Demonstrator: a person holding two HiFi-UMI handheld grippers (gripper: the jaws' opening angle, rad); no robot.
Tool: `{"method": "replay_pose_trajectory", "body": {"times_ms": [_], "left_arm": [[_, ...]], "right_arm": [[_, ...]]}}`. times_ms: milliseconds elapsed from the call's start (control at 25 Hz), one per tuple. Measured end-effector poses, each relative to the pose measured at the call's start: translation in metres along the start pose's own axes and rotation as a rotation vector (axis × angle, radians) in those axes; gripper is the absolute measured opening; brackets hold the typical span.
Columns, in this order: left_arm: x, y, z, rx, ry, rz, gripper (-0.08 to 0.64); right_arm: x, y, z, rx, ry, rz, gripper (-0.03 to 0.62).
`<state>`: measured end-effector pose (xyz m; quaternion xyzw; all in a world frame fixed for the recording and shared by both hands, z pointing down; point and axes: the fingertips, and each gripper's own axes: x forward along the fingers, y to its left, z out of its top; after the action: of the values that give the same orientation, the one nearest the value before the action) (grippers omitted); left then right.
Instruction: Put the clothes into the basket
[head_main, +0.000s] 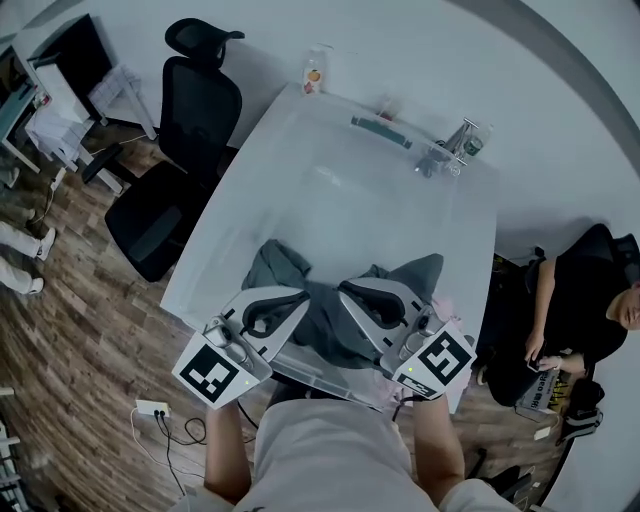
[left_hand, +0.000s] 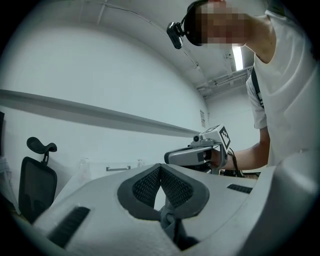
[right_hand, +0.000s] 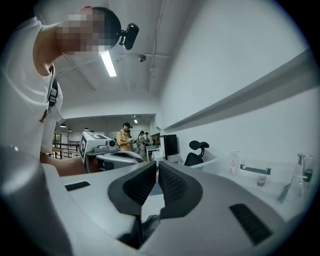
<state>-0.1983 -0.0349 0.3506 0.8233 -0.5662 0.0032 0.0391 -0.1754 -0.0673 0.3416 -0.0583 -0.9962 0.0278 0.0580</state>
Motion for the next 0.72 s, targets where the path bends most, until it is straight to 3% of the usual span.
{"method": "replay_pose_trajectory", "body": {"times_ms": [200,720], "left_arm": [[0.013,-0.014,0.012,-0.022,-0.027,-0.038,0.005],[0.054,-0.055,0.025,0.036,-0.048,-0.163,0.005]], "right_arm": [[-0.018,-0.003,0.006,0.007,-0.026,-0.03,0.017],[-0.076,-0.018,0.007,0.018,-0.075,-0.139,0.017]]}}
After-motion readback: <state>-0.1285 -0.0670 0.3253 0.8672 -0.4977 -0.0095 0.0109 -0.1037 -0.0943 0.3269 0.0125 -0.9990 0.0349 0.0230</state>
